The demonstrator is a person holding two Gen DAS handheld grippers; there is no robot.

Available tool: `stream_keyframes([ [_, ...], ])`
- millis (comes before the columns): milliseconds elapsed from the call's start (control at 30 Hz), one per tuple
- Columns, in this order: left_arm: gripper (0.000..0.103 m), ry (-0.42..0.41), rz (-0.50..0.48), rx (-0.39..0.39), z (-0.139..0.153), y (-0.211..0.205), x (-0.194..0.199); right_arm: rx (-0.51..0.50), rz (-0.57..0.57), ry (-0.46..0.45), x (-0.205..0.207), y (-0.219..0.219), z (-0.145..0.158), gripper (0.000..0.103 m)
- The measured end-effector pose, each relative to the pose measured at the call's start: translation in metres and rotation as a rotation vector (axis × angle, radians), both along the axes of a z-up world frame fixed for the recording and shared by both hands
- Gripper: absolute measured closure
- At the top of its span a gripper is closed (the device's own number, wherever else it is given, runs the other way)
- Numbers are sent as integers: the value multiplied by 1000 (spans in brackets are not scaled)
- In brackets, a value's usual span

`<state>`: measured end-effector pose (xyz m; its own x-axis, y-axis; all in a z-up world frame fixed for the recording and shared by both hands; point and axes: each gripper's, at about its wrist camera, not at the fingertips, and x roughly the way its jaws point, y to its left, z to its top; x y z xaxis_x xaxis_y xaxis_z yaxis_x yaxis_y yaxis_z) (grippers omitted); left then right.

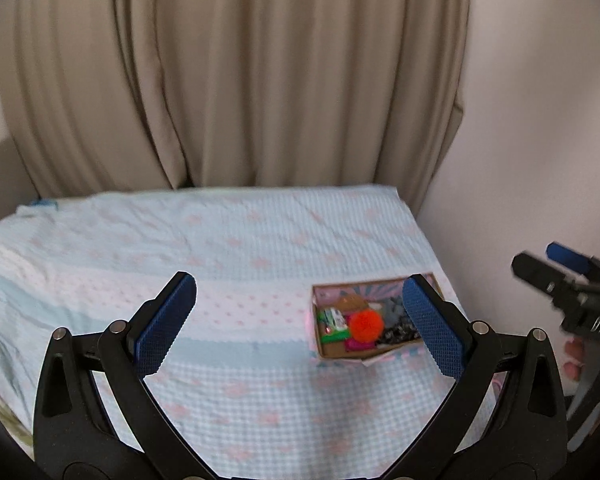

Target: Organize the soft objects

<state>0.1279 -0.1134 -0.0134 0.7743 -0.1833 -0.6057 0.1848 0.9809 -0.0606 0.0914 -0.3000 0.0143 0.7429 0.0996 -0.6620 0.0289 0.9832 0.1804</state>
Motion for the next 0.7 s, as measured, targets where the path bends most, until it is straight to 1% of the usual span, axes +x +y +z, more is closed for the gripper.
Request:
stream_keyframes([
  [100, 0, -73, 15, -6, 20, 9, -21, -22, -13, -61, -13, 10, 26, 0],
  [200, 0, -140, 16, -45, 39, 16, -40, -54, -24, -112, -26, 19, 42, 0],
  [267, 0, -167, 19, -50, 45, 18, -49, -78, -31, -139, -35, 24, 49, 0],
  [433, 0, -208, 13, -55, 55, 20, -67, -92, -50, -160, -48, 30, 51, 0],
  [533, 0, -231, 12, -44, 58, 21, -77, -105, -57, -163, -49, 31, 49, 0],
  [700, 0, -261, 32, -33, 60, 23, -85, -104, -66, -180, -55, 34, 54, 0],
])
